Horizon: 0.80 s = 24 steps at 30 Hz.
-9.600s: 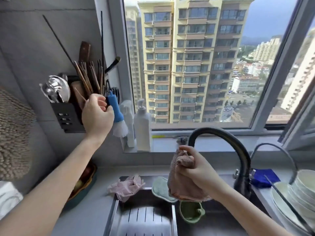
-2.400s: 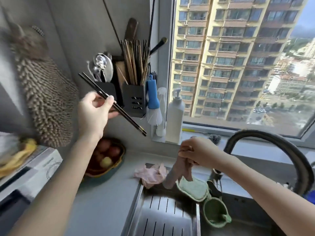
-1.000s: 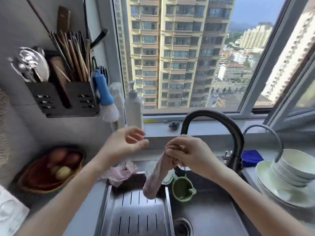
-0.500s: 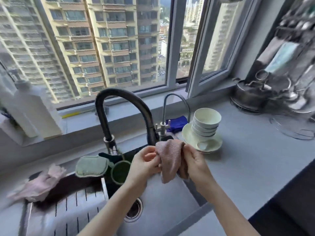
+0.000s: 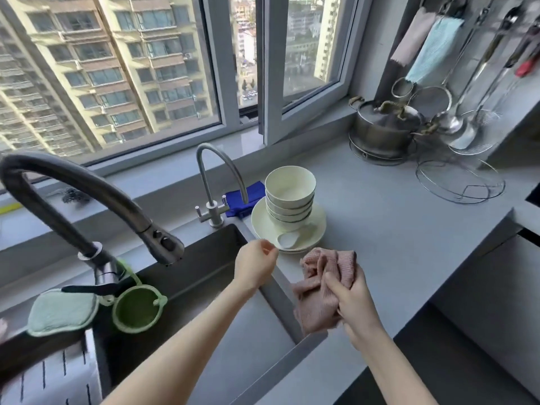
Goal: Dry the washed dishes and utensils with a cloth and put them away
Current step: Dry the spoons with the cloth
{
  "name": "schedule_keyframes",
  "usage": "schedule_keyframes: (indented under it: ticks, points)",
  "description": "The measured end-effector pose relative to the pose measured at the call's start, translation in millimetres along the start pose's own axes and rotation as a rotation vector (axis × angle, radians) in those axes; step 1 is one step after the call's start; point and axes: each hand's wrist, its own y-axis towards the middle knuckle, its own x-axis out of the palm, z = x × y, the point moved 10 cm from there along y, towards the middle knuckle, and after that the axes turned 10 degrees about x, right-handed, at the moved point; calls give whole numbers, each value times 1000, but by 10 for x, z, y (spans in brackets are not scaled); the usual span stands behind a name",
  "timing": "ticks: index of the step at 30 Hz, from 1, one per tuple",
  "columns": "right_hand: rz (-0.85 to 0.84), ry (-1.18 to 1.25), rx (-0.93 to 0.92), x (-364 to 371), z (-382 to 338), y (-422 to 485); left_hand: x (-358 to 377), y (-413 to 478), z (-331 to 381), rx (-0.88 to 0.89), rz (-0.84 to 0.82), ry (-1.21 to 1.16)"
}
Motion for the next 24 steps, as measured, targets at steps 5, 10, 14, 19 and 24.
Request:
schedule_keyframes:
  ticks: [5, 10, 14, 19, 24]
  points:
    - [34, -54, -5, -380, -63, 324, 463, 703, -32, 14, -14, 493]
    - [15, -123, 5, -530, -74, 596, 601, 1004, -230, -153, -89, 645]
    - [-18, -153, 5, -544, -121, 771, 618, 1022, -355, -230, -54, 532]
    - [-49, -158, -3, -493, -178, 893, 535, 1079, -329, -214, -3, 477]
    - [-46, -162, -1, -463, -205, 989, 541, 1115, -170, -60, -44, 676]
